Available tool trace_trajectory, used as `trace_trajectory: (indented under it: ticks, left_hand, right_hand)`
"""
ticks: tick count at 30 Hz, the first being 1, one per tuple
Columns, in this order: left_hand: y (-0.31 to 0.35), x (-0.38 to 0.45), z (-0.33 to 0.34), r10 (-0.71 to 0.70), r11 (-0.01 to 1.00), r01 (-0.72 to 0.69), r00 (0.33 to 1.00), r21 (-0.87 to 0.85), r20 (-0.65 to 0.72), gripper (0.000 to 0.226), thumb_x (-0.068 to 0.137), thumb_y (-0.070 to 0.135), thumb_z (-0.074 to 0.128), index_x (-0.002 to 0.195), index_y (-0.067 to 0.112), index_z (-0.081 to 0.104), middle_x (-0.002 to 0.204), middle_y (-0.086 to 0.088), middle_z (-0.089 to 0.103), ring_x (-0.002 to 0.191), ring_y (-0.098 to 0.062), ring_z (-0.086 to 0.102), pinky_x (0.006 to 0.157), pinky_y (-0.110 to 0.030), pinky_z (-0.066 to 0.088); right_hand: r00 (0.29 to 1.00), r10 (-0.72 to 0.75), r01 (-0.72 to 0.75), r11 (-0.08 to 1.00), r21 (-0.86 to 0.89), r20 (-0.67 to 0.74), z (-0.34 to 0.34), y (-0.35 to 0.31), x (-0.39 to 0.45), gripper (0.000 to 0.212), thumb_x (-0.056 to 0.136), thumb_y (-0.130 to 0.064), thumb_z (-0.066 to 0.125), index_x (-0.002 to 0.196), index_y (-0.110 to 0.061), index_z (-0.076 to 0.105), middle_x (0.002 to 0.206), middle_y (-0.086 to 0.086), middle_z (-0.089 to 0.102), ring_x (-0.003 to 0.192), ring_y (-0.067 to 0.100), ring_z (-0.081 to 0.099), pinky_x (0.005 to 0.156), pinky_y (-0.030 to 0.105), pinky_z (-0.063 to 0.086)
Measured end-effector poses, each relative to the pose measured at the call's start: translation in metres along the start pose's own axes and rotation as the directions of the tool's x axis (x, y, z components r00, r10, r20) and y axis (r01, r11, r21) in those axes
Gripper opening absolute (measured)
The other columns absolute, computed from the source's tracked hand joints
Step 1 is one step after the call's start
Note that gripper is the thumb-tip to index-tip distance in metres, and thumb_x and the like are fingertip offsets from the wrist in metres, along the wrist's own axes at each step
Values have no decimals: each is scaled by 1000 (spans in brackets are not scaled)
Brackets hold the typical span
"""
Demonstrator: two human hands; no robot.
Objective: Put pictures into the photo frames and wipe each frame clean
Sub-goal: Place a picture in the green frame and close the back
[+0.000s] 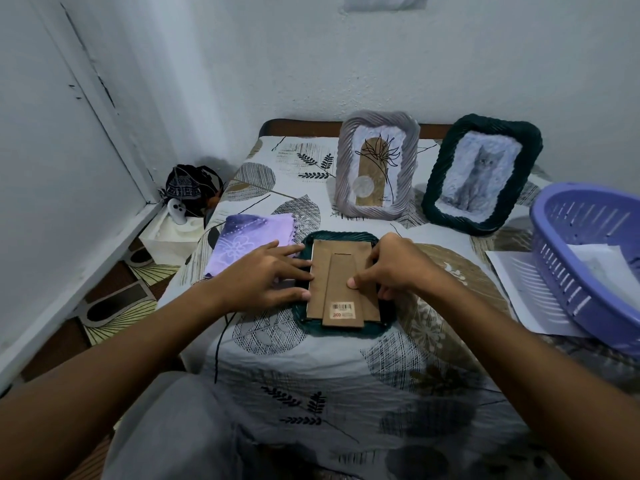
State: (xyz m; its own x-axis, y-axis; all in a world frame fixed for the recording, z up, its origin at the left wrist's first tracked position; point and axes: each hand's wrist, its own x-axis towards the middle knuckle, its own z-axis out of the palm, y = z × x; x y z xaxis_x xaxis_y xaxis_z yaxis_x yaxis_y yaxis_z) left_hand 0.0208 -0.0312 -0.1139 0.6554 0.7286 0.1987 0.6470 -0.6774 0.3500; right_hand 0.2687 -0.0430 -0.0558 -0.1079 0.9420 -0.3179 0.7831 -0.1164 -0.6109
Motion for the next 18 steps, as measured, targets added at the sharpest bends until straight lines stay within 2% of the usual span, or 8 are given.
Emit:
trace_trajectory:
  ticks: [7, 13, 16, 18]
  left_hand:
    - [5, 2, -2, -10, 999, 9, 1000, 31, 18, 74, 78, 80, 38, 112, 23, 71, 130, 2, 61, 136, -11, 36, 112, -49, 26]
    - [11, 9, -4, -10, 997, 10, 1000, 82, -8, 74, 70, 84, 40, 100, 26, 75, 117, 8, 68, 127, -15, 49, 107, -47, 30]
    - [11, 11, -6, 19, 995, -17, 1000, 103, -15, 70, 70, 83, 43, 97, 27, 75, 113, 8, 69, 119, -15, 53, 100, -48, 40]
    - [11, 12, -7, 28, 994, -26, 1000, 105, -15, 69, 69, 82, 48, 97, 25, 76, 115, 5, 68, 116, -15, 54, 97, -48, 43]
  right_hand:
    - [1000, 0, 0, 1000, -22, -5, 1, -1, -1, 45, 67, -24, 86, 96, -1, 61, 79, 11, 69, 58, 26, 71, 63, 46, 60]
    - [999, -11, 8, 998, -70, -34, 3, 1, -2, 45, 67, -30, 86, 94, -6, 59, 81, 7, 66, 57, 22, 69, 58, 38, 60]
    - [989, -106, 77, 964, -256, -103, -2, 3, -5, 49, 64, -47, 84, 96, -12, 68, 88, -1, 67, 76, 17, 63, 67, 36, 55]
    - [987, -132, 105, 963, -249, -93, -10, 8, -10, 58, 66, -45, 83, 114, -16, 65, 98, -5, 60, 89, 15, 56, 74, 32, 49]
